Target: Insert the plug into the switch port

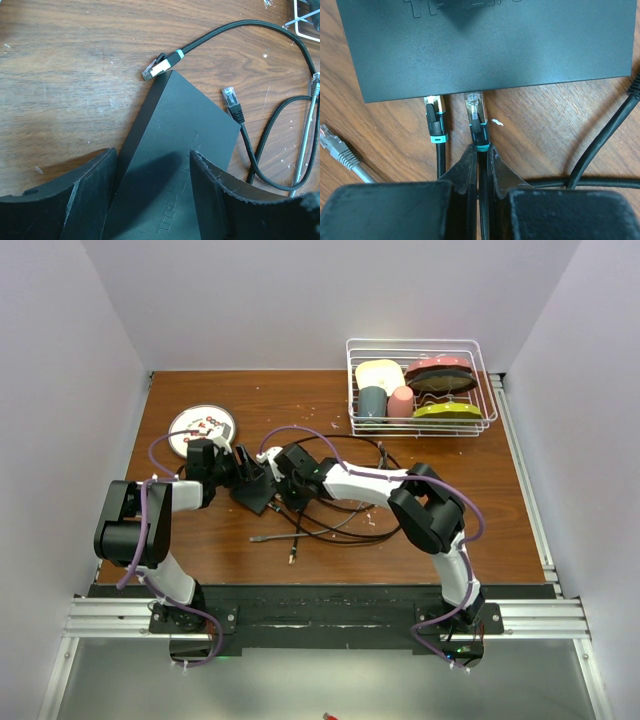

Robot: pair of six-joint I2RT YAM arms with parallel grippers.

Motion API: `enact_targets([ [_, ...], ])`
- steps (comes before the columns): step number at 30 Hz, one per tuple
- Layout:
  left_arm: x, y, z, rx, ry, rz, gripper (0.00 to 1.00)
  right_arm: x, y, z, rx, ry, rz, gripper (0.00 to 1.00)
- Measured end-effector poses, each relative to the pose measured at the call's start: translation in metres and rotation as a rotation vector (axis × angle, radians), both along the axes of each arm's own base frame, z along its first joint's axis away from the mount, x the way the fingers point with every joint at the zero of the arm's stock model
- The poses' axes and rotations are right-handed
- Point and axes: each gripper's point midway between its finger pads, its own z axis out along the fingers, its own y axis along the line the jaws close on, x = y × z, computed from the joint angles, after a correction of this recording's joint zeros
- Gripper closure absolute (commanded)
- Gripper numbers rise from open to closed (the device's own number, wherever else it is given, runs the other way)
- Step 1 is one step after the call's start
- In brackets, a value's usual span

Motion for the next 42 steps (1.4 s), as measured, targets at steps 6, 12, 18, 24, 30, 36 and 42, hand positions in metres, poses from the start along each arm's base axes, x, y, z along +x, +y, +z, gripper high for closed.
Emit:
enact_targets([
  [6,0.0003,0.0002,-0.0001,0.0,-0.001,0.0,0.36,0.0002,0.0,-0.0004,-0.026,0.015,0.009,1.0],
  [12,0.0004,0.0002,0.0,-0.001,-0.002,0.0,0.34,0.0003,-0.0006,0.0004,-0.065,0.032,0.032,1.0],
  [18,0.0003,-0.0002,0.0001,-0.002,-0.002,-0.002,0.34,-0.0012,-0.0039,0.0001,-0.098,0.044,0.049,1.0],
  [24,-0.0004,-0.0016,0.0005,-0.008,-0.002,-0.01,0.35,-0.0019,-0.0059,0.0001,-0.107,0.05,0.042,1.0],
  [30,-0.0011,-0.0025,0.0003,-0.011,0.001,-0.015,0.35,-0.0014,-0.0046,0.0006,-0.098,0.054,0.022,1.0],
  [36,-0.0009,-0.0026,0.0005,-0.012,-0.001,-0.015,0.36,0.0001,-0.0033,0.0009,-0.088,0.055,-0.006,1.0],
  [42,-0.0011,-0.0028,0.0001,-0.012,0.0,-0.016,0.36,0.0018,-0.0029,0.0003,-0.075,0.048,-0.03,1.0],
])
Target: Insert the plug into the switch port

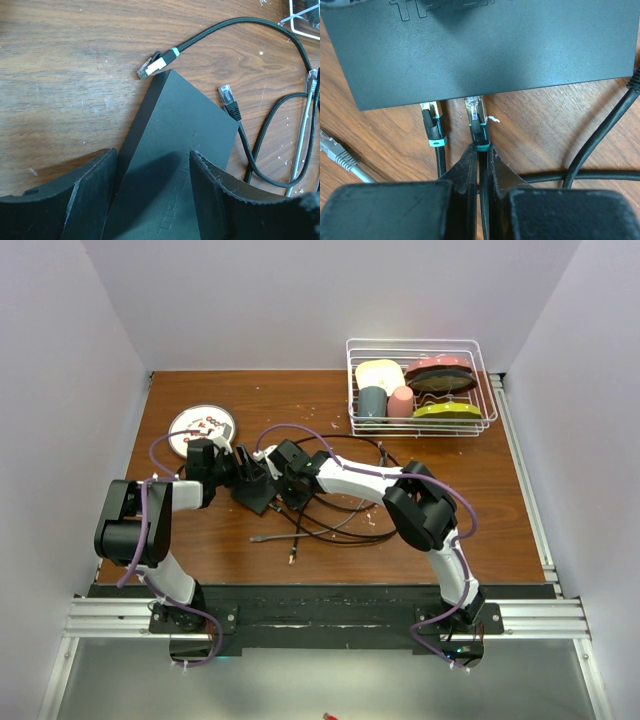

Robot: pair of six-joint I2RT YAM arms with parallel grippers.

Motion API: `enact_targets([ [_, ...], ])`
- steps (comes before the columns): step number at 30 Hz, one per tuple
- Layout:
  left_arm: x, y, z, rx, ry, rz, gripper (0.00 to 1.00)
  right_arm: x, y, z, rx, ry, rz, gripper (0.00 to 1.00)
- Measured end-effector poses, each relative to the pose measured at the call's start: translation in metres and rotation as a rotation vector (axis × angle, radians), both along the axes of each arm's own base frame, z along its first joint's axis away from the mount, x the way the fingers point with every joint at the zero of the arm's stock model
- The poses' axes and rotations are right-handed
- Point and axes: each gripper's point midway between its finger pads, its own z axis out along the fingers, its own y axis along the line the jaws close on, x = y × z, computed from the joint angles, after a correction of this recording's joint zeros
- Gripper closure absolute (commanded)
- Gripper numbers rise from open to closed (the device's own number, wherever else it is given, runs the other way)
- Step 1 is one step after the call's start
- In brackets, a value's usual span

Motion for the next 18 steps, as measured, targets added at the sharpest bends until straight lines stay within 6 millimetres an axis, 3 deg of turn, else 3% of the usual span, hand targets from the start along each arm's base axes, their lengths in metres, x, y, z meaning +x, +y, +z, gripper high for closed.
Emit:
enact_targets([
  [18,0.0015,-0.0025,-0.0004,-0.013,-0.012,-0.02,0.4,0.0004,0.0065,0.0009,0.012,0.021,0.015,1.0],
])
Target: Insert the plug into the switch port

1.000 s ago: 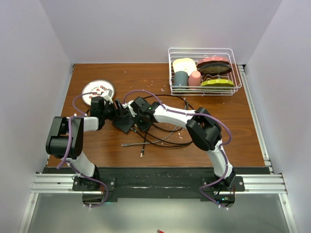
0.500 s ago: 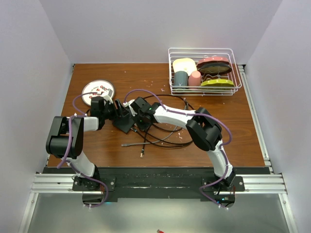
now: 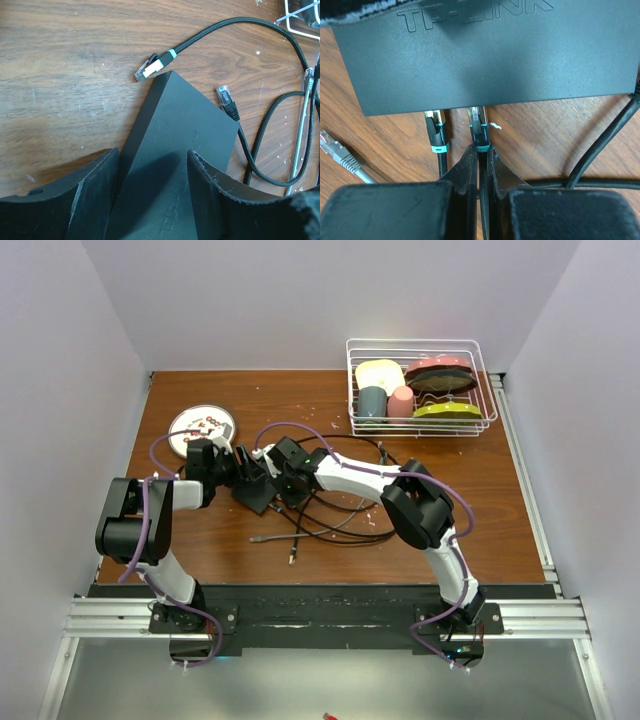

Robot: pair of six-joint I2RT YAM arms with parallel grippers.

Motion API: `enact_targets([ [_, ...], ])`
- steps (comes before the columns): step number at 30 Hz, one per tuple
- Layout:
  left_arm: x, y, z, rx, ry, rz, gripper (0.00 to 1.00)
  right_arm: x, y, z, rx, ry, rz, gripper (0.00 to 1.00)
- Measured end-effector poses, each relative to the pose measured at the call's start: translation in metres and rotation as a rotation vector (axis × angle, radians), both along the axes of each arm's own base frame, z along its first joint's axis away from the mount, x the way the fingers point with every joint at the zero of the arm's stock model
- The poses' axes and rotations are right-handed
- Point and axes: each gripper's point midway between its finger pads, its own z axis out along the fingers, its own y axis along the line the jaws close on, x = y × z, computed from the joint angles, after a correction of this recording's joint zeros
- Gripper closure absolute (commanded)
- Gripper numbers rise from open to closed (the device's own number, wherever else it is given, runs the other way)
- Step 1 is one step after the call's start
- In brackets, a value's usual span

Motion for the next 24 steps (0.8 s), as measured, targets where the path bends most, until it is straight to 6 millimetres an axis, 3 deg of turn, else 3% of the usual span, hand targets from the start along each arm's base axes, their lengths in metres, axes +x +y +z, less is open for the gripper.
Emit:
enact_targets([
  [11,0.0011,0.0024,-0.0026,0.005,-0.004,-0.003,0.49,0.0016,0.001,0.0009,0.005,0.025,-0.001,1.0],
  [24,0.0056,0.0014,-0.0046,-0.013,-0.017,-0.018,0.52,0.0052,0.0009,0.0013,0.016,0.03,-0.027,1.0],
])
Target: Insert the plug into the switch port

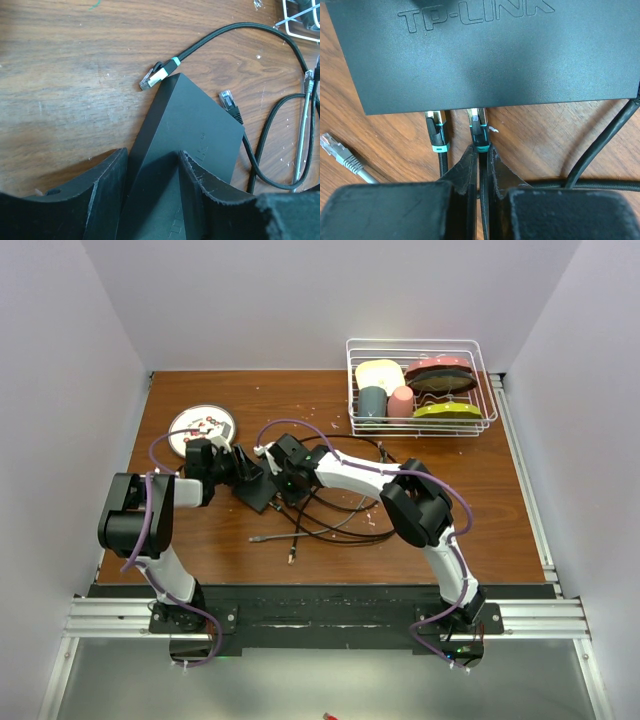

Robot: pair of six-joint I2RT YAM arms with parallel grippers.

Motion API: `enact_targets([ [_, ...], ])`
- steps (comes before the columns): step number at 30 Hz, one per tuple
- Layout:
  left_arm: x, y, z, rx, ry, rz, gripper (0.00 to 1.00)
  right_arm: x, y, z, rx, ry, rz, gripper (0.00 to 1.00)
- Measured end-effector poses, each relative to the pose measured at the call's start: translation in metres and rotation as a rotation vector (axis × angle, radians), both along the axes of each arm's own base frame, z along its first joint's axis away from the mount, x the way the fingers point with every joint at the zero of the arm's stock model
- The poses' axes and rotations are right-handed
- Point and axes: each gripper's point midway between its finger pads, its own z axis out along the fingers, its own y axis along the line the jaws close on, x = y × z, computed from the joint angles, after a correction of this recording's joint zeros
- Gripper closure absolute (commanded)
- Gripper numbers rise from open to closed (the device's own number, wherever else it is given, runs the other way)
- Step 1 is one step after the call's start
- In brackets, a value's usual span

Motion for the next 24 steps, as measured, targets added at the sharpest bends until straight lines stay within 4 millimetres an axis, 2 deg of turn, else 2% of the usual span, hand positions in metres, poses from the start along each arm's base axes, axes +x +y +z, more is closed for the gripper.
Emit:
enact_targets([
  [17,0.006,0.004,0.0,0.003,-0.016,0.004,0.56,0.012,0.004,0.001,-0.003,0.009,-0.017,1.0],
  [24,0.017,0.005,0.001,0.006,-0.034,0.005,0.58,0.022,0.008,0.001,-0.008,0.013,-0.02,1.0],
])
